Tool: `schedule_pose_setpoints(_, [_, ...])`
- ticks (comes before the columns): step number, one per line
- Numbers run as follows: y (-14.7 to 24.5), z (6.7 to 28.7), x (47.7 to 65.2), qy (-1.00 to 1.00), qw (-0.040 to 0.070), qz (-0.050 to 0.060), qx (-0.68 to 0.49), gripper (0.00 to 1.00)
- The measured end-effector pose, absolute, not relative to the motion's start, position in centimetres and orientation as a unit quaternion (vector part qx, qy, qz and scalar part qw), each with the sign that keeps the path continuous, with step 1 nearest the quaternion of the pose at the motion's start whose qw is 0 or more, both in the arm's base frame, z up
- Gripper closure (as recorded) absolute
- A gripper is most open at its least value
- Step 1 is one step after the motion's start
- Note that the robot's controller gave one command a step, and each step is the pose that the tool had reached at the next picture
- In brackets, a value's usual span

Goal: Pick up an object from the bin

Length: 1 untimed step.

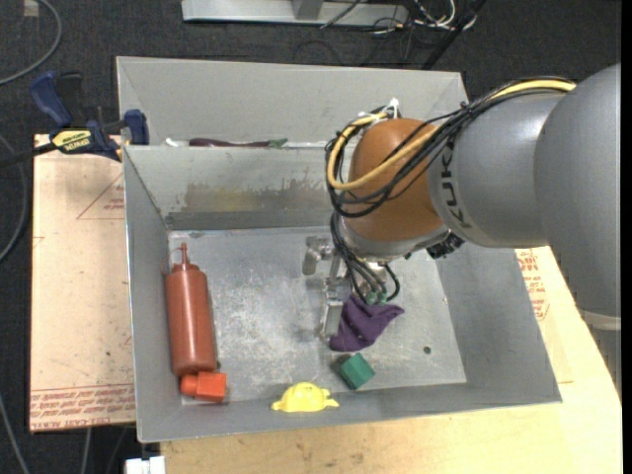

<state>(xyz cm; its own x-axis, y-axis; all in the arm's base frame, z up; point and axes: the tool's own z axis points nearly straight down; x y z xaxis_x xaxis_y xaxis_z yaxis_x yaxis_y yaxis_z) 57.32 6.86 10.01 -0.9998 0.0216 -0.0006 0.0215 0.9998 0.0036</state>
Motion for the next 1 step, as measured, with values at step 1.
schedule_pose_setpoints(1, [2.01,9.32,56.40,0.999,0.001,0.002,0.053,0.00])
